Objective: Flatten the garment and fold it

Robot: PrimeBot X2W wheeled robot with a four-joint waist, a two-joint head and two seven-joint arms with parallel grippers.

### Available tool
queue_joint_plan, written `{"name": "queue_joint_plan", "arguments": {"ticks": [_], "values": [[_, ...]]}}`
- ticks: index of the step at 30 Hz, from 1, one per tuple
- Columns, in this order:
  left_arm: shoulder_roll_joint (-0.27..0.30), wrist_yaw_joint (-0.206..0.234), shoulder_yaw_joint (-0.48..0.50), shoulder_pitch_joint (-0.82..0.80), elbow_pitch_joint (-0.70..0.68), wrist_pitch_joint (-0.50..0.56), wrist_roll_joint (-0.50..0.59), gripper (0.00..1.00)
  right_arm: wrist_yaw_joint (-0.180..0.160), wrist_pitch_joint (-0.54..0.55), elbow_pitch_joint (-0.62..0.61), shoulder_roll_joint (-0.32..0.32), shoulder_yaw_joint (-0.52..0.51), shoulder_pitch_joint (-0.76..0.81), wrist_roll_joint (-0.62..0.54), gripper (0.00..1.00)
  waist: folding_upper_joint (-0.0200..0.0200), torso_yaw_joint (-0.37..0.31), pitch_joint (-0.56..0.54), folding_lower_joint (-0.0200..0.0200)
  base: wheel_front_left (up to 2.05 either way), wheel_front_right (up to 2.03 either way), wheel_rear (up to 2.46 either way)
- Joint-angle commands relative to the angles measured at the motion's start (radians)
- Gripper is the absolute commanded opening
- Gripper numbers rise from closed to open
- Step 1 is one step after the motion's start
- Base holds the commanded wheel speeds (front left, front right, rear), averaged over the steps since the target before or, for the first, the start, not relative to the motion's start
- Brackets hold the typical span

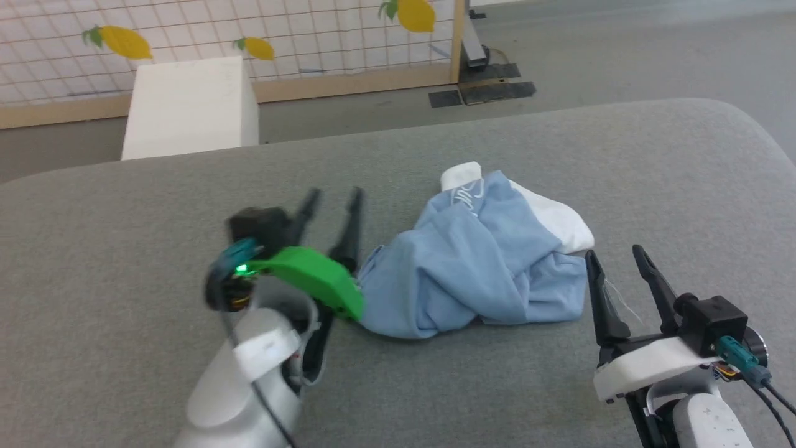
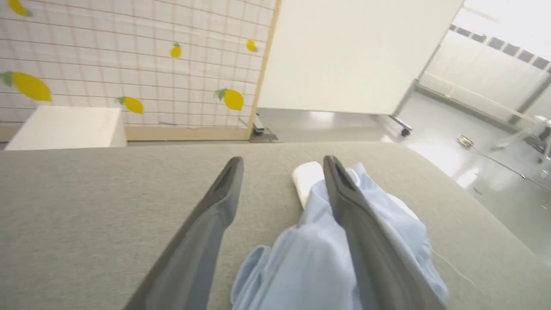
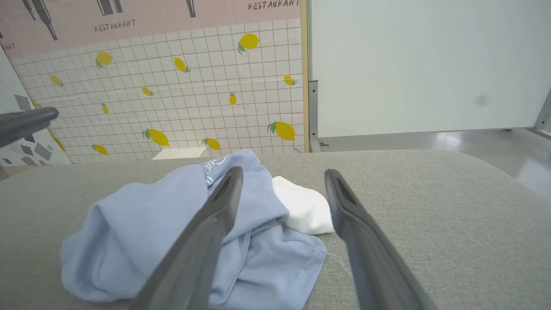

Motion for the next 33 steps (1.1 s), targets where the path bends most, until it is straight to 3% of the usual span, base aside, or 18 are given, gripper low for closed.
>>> {"name": "queue_joint_plan", "arguments": {"ticks": [1,4,9,17,28,29,31,33], "values": [[0.017,0.011,0.021,0.041,-0.016,-0.06,0.008,1.0,-0.002,0.005,-0.008,0.0,-0.003,0.014,-0.009,1.0,0.0,0.034,-0.011,0.0,0.0,0.0,0.0],[0.044,0.03,0.066,0.083,-0.056,-0.132,0.033,1.0,-0.002,0.013,-0.021,0.0,-0.004,0.011,-0.015,1.0,0.0,0.06,-0.009,0.0,0.0,0.0,0.0],[0.063,0.047,0.154,0.16,-0.143,-0.15,0.097,1.0,-0.002,0.027,-0.039,0.0,-0.007,0.006,-0.022,1.0,0.0,0.096,-0.008,0.0,0.0,0.0,0.0],[0.043,0.0,0.268,0.293,-0.205,-0.15,0.202,1.0,-0.002,0.086,-0.024,0.0,0.003,-0.004,0.007,1.0,0.0,0.137,-0.014,0.0,0.0,0.0,0.0],[-0.02,-0.059,0.354,0.348,-0.232,-0.151,0.249,1.0,-0.002,0.607,0.221,0.0,0.083,-0.198,0.123,1.0,0.0,0.174,0.016,0.0,0.0,0.0,0.0],[-0.024,-0.064,0.356,0.347,-0.229,-0.151,0.251,1.0,-0.002,0.643,0.232,0.0,0.106,-0.209,0.147,0.39,0.0,0.178,0.018,0.0,0.0,0.0,0.0],[-0.031,-0.069,0.363,0.348,-0.227,-0.151,0.254,1.0,-0.002,0.688,0.232,0.0,0.142,-0.214,0.192,0.0,0.0,0.182,0.018,0.0,0.0,0.0,0.0],[-0.035,-0.074,0.369,0.35,-0.222,-0.151,0.253,1.0,-0.002,0.727,0.212,-0.005,0.189,-0.201,0.246,0.0,0.0,0.184,0.016,0.0,0.0,0.0,0.0]]}}
